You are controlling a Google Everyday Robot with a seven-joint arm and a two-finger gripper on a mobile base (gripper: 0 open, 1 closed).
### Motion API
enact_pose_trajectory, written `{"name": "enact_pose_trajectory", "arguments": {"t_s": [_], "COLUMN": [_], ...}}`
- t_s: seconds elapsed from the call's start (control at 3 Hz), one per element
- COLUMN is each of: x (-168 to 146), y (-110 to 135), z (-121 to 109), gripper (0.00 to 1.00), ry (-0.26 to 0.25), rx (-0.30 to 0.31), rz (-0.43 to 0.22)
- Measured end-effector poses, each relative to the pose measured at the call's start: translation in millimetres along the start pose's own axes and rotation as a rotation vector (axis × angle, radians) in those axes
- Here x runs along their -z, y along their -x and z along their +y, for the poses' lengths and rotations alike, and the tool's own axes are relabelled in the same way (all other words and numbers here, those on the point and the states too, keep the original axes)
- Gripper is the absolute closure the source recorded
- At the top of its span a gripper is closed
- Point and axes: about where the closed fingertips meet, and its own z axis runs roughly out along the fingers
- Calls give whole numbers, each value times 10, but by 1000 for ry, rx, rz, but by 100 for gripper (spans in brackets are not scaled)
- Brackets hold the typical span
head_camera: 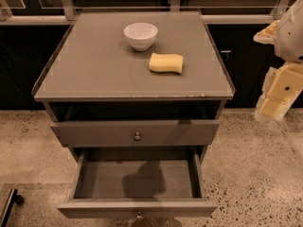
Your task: Place sponge into middle drawer
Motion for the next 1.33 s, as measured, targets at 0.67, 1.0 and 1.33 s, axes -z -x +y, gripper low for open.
{"name": "enact_pose_trajectory", "arguments": {"t_s": [0.67,1.0,1.33], "x": [-277,-603,-952], "y": [328,657,1110], "z": [-749,-1198,-1530], "gripper": [0,0,0], "ry": [-84,-69,-20], "rx": [65,83,119], "rz": [-264,-389,-467]}}
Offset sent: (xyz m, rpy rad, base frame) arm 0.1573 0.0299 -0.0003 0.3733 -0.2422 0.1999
